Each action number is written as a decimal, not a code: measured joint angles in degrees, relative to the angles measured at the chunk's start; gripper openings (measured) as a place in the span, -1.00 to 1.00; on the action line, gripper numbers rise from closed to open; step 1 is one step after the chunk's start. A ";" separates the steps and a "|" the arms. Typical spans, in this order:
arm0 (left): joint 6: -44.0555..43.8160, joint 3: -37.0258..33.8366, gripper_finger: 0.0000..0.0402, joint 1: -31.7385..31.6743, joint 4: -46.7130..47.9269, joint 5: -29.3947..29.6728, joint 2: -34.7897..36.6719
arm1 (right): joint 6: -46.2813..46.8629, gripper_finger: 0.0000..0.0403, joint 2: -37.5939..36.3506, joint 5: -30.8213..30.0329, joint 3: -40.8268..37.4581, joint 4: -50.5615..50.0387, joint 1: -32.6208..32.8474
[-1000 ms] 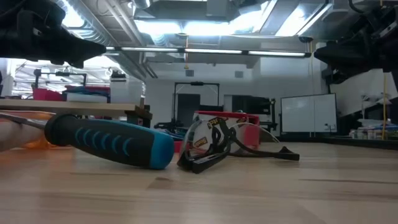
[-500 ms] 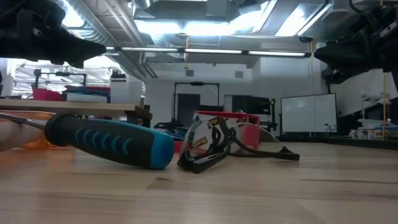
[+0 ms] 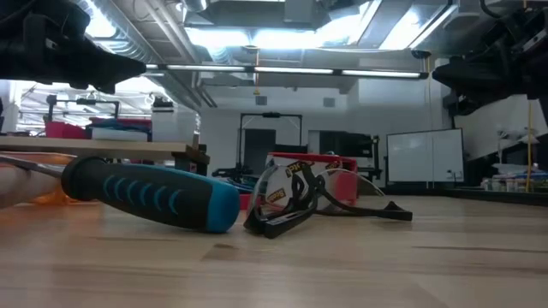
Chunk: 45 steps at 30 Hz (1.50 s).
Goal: Coil cords
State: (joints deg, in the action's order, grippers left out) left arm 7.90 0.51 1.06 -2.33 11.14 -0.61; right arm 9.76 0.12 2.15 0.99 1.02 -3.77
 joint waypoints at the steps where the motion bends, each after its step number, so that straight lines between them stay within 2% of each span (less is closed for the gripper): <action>1: 0.00 0.00 -0.84 0.01 -0.01 0.00 -0.01 | 0.08 -0.80 0.01 0.00 0.00 0.00 0.00; 10: 0.13 0.00 -0.84 0.02 -0.15 0.00 0.00 | 0.35 -0.80 0.00 0.04 -0.04 0.78 0.00; 13: 1.22 0.00 -0.84 -0.02 -3.58 0.22 0.01 | 0.29 -0.80 0.00 0.01 -0.04 2.28 0.00; 19: -11.53 0.00 -0.84 -0.02 -14.25 0.20 0.01 | 0.09 -0.80 0.00 -1.49 -0.04 2.62 0.00; 24: -14.04 0.00 -0.84 -0.02 -18.25 0.18 0.03 | 0.07 -0.80 0.00 -1.49 -0.04 2.64 0.00; 27: -27.74 0.00 -0.83 -0.02 -18.18 0.75 -1.62 | 0.23 -0.80 0.00 -1.62 -0.04 2.64 0.00; 30: -38.07 0.00 -0.83 0.07 -18.23 2.57 -5.99 | 0.85 -0.80 0.00 -1.66 -0.04 2.67 0.00; 33: -42.41 0.00 -0.83 0.07 -19.04 4.50 -11.89 | 3.54 -0.80 0.00 -2.74 -0.04 2.71 0.00; 36: -45.95 0.00 -0.79 0.07 -23.69 4.80 -18.98 | 6.24 -0.80 0.00 -3.65 -0.04 2.73 0.00; 40: -48.28 1.51 -0.58 0.07 -29.59 4.98 -29.57 | 8.17 -0.72 0.00 -3.71 -0.04 2.73 0.00; 45: -46.63 6.92 -0.26 0.07 -33.07 5.04 -42.26 | 9.79 -0.51 0.00 -4.68 -0.04 2.75 0.00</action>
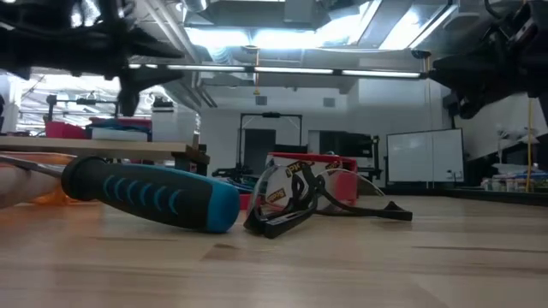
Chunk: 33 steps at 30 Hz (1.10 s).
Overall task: Coil cords
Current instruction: Uncoil the green wire from the spool
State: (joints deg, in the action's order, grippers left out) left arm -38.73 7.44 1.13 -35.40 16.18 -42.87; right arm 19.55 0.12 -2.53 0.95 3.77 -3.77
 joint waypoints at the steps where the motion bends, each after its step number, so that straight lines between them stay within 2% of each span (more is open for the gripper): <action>1: 0.12 1.25 -0.21 0.00 -0.03 0.29 -2.65 | 0.39 -0.47 0.00 -0.03 0.00 0.00 0.00; 4: -0.35 5.67 -0.12 -0.07 0.25 1.02 -10.33 | 3.89 -0.35 0.00 -1.13 0.00 -0.02 0.00; 9: -3.30 13.60 -0.09 -0.50 1.54 0.99 -23.95 | 12.69 -0.23 0.06 -3.50 0.00 -1.43 0.00; 16: -12.44 23.57 -0.09 -4.07 14.44 0.60 -38.79 | 15.28 -0.20 1.53 -2.42 0.06 -2.08 0.00; 22: -14.68 26.59 -0.09 -7.37 19.99 -2.86 -42.88 | 15.15 -0.20 2.84 -2.38 0.07 -2.20 0.00; 28: -17.44 26.80 -0.09 -9.50 20.28 -5.74 -43.28 | 15.13 -0.20 4.90 -2.38 0.07 -2.18 0.00; 33: -18.45 26.78 -0.09 -8.95 20.42 -6.17 -43.69 | 15.13 -0.20 6.74 -2.39 0.07 -2.05 0.00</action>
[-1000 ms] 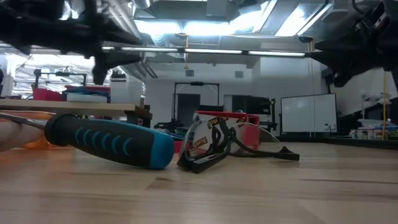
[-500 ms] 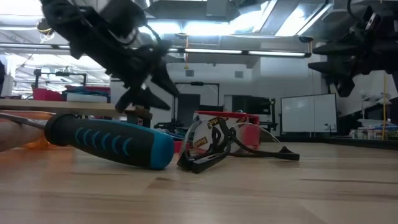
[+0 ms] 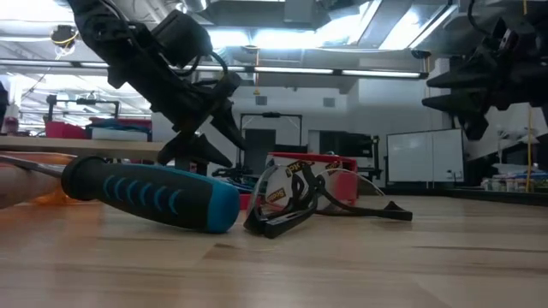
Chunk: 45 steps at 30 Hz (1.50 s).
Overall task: Coil cords
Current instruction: Uncoil the green wire from the spool
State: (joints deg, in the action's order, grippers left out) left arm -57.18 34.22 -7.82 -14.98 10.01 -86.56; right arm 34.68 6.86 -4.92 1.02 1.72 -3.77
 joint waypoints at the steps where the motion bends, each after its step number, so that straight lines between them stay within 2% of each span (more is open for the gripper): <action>1: -0.33 0.02 -0.09 0.25 0.00 -0.05 -0.33 | -0.02 -0.20 0.36 -0.01 0.00 0.14 0.00; 10: -5.51 0.46 -0.09 2.30 -6.31 -1.00 -7.83 | -0.04 -0.20 1.32 -0.01 -0.04 1.04 0.00; 20: -3.04 5.70 -0.12 2.20 -8.20 -2.85 -13.71 | -0.42 -0.20 1.32 -0.01 -0.04 1.06 0.00; 24: -0.85 6.32 -0.33 2.20 -8.10 -3.91 -14.21 | -0.44 -0.20 1.32 0.01 -0.04 0.98 0.01; 29: -1.22 6.37 -0.80 2.13 -8.70 -5.21 -14.19 | -0.45 -0.20 1.32 0.01 -0.04 0.94 0.00; 31: -1.08 6.47 -0.93 2.13 -9.31 -6.02 -14.04 | -0.44 -0.20 1.32 0.01 -0.04 0.94 0.00; 38: 0.79 6.34 -0.98 2.13 -11.92 -6.63 -13.13 | -0.46 -0.20 1.31 0.01 -0.04 1.22 0.01; 45: 5.23 6.29 -0.99 -0.02 -15.12 -5.67 -8.41 | -0.76 -0.20 1.26 0.02 -0.04 1.78 0.01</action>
State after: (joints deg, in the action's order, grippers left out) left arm -51.95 40.51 -7.84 -30.10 4.34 -94.97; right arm 33.92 8.12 -4.90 0.97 3.50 -3.76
